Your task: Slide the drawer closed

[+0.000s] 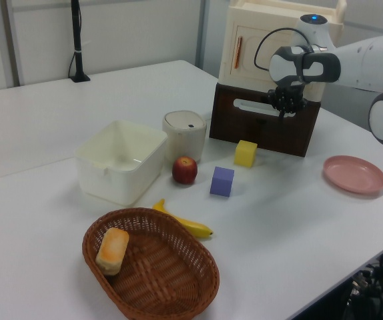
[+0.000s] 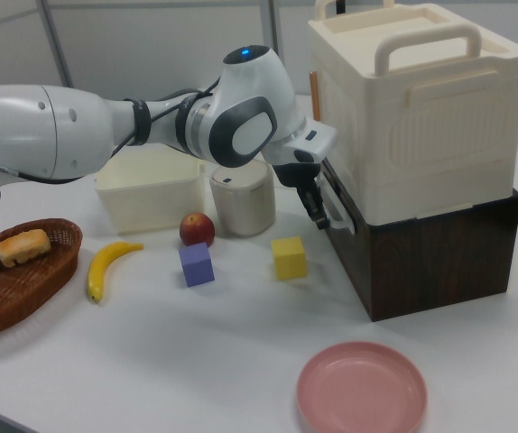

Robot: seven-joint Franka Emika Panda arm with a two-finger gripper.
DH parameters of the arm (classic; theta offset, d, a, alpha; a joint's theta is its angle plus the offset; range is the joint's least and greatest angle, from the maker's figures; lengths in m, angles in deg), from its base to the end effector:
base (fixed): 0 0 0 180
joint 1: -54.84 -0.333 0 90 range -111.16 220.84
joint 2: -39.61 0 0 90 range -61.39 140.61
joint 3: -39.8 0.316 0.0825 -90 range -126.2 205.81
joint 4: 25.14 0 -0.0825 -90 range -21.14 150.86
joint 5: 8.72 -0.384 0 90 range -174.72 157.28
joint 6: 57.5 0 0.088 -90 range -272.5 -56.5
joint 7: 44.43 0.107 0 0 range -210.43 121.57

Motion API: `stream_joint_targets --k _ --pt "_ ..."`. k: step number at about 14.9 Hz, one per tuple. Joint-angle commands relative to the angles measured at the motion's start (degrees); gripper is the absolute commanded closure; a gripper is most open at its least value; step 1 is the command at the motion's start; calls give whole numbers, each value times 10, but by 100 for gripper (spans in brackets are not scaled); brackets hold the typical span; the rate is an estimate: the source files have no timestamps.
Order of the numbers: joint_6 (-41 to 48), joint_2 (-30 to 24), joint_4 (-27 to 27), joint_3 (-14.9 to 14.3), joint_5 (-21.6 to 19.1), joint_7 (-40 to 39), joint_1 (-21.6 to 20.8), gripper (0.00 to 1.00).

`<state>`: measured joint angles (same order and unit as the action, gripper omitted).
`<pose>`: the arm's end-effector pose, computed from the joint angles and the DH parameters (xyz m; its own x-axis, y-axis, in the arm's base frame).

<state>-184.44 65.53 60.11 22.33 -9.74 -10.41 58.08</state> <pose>0.6783 -0.2168 0.4523 0.5727 -0.7617 0.3030 -0.7847 -0.6164 -0.0662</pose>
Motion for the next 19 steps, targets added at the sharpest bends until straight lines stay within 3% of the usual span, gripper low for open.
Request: stream_joint_targets --k 1,4,6,7,12,16,19 --pt "-14 10 -10 -1 -15 -21 6 100" --pt "-14 9 -9 4 -14 -25 5 100" --pt "-13 6 -5 19 -14 -51 2 100" --pt "-12 4 -3 40 -14 -82 -2 100" --pt "-6 -8 4 60 -7 -88 -62 100" --pt "9 -61 26 79 -6 -100 -96 100" --pt "116 -125 38 106 -13 -155 -97 100"
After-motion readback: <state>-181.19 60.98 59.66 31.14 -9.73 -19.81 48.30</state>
